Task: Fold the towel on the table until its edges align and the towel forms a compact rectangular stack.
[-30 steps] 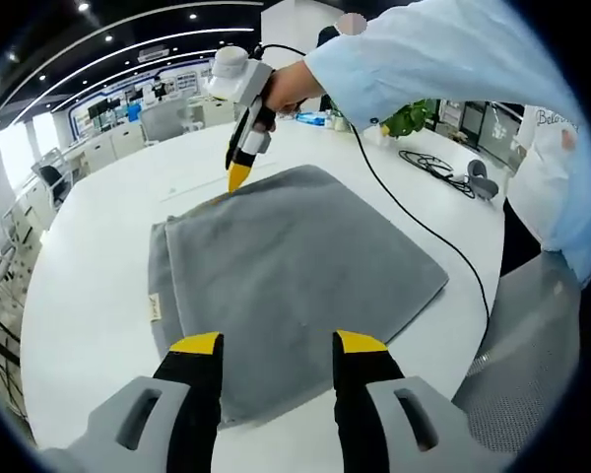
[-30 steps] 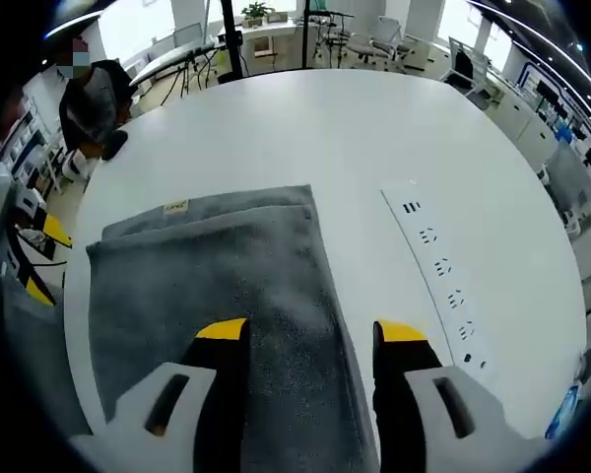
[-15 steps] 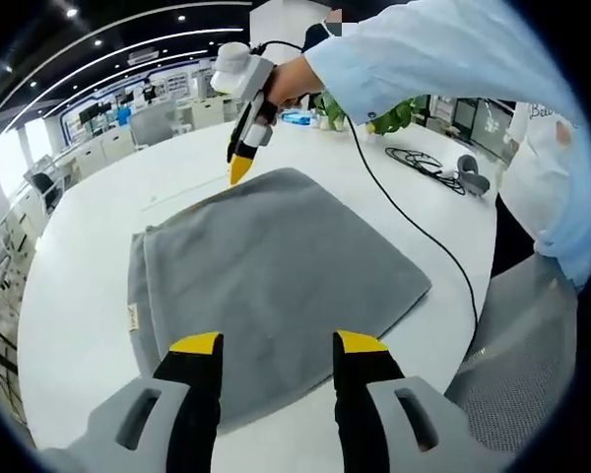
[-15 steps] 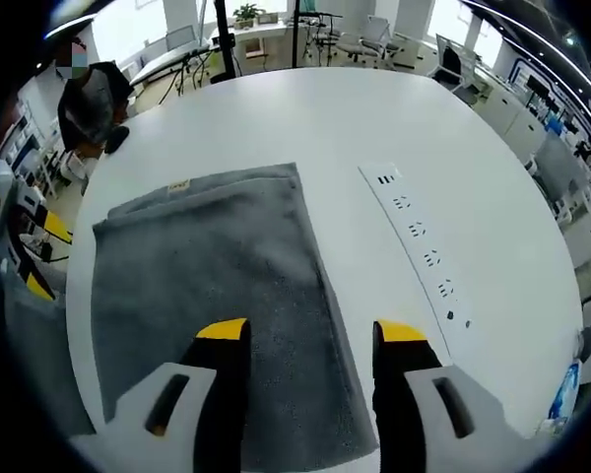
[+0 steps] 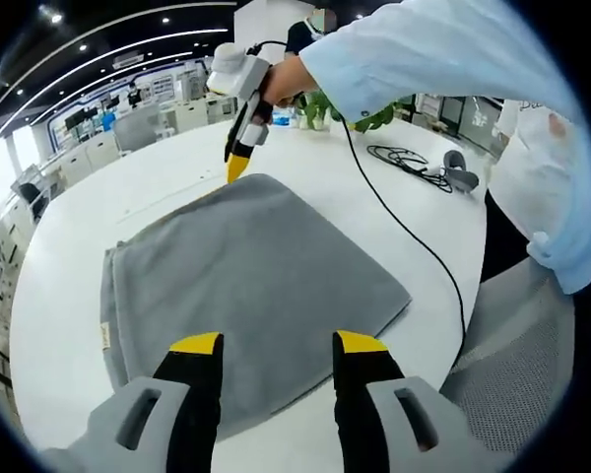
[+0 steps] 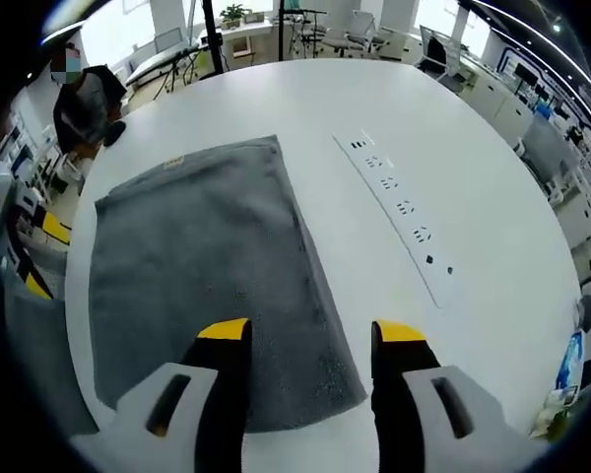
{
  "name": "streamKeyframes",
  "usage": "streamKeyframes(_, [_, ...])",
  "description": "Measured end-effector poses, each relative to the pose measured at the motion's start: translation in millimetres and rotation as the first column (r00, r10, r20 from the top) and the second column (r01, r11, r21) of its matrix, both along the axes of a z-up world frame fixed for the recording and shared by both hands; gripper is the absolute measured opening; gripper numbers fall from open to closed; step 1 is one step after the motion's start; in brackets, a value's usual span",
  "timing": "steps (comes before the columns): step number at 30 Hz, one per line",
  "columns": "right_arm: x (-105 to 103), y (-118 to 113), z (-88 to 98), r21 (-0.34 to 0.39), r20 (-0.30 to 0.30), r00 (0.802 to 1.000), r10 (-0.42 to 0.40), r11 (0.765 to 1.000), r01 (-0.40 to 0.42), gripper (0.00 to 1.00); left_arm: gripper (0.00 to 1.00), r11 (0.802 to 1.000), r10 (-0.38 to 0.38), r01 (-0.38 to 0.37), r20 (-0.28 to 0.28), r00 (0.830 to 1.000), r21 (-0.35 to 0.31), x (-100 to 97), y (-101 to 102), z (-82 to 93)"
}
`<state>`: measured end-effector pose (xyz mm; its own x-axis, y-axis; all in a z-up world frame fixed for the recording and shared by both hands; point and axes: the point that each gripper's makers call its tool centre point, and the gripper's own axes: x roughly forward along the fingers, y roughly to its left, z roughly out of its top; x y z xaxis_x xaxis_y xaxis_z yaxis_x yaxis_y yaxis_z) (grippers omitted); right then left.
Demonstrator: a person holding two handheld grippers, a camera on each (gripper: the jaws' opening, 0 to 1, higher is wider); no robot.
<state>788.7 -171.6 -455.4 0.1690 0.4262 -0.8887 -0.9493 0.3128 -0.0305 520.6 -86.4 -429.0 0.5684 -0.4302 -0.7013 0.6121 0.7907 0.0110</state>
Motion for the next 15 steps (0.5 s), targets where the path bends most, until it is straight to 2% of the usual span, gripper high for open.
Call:
streamKeyframes(10, [-1.5, -37.9, 1.0, -0.007, -0.002, 0.999, -0.035, 0.999, 0.035, 0.47, 0.47, 0.999, -0.032, 0.032, -0.006, 0.999, -0.005, -0.8, -26.4, -1.6])
streamKeyframes(15, [-0.5, -48.8, 1.2, -0.008, -0.001, 0.999, -0.047, 0.999, 0.047, 0.47, 0.47, 0.999, -0.045, 0.045, -0.008, 0.999, -0.01, -2.1, -38.0, -2.2])
